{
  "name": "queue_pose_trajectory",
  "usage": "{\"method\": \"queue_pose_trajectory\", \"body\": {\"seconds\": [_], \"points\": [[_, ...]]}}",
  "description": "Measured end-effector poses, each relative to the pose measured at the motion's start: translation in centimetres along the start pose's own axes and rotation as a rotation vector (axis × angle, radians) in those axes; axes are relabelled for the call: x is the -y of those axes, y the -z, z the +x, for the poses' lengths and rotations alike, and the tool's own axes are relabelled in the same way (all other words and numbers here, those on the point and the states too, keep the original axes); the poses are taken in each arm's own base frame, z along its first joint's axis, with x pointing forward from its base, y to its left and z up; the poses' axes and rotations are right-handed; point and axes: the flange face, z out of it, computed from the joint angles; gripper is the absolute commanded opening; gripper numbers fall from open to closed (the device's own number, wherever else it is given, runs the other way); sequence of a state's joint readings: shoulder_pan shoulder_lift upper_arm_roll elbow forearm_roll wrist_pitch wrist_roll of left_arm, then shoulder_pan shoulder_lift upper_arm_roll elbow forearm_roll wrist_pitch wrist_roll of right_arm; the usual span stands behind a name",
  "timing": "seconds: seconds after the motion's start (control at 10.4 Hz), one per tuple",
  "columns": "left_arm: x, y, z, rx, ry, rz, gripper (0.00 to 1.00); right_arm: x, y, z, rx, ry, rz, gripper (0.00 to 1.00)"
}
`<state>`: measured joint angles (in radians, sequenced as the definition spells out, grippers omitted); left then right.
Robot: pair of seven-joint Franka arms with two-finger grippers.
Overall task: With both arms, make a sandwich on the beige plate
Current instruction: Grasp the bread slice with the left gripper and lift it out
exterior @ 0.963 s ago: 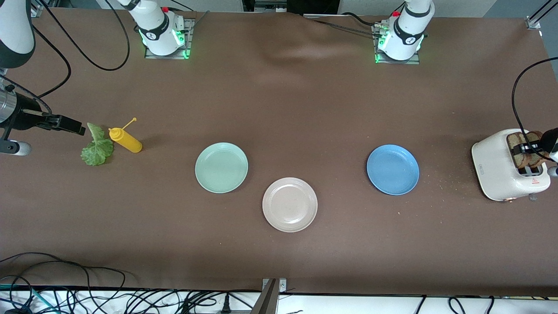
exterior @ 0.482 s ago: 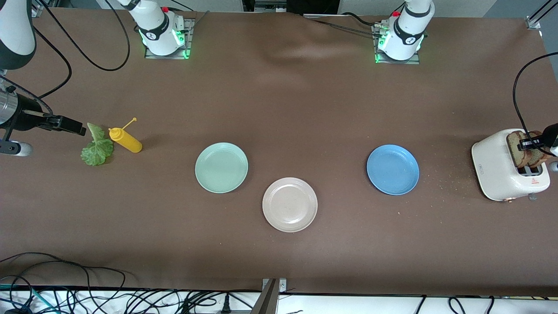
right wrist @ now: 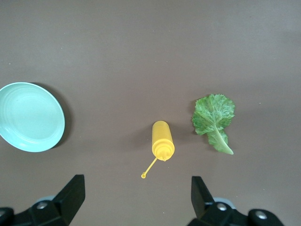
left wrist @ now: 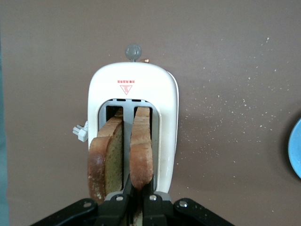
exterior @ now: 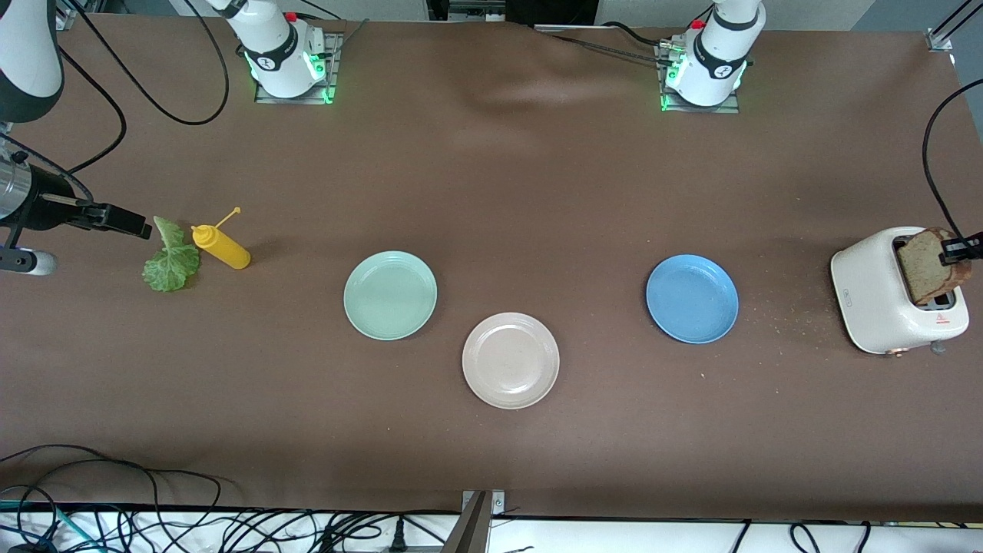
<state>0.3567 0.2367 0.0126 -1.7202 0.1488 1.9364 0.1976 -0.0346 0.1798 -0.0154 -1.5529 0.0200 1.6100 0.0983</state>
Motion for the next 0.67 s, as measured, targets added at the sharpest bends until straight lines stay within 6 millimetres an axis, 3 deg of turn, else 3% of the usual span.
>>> {"method": "queue_pose_trajectory", "body": {"seconds": [0.1,0.29,0.67], "points": [[-1.0,1.6,0.3,-0.014,0.000,-0.031,0.00,0.0,0.0,0.0,0.000,0.000,0.000,1.00],[-5.5,4.5,1.1,-0.023,-0.005,-0.218,0.00,0.0,0.0,0.0,0.000,0.000,0.000,1.00],[-20.3,6.1,2.1,-0.001,-0.127,-0.555,0.00,0.0,-0.1,0.1,0.002,0.000,0.000,1.00]]}}
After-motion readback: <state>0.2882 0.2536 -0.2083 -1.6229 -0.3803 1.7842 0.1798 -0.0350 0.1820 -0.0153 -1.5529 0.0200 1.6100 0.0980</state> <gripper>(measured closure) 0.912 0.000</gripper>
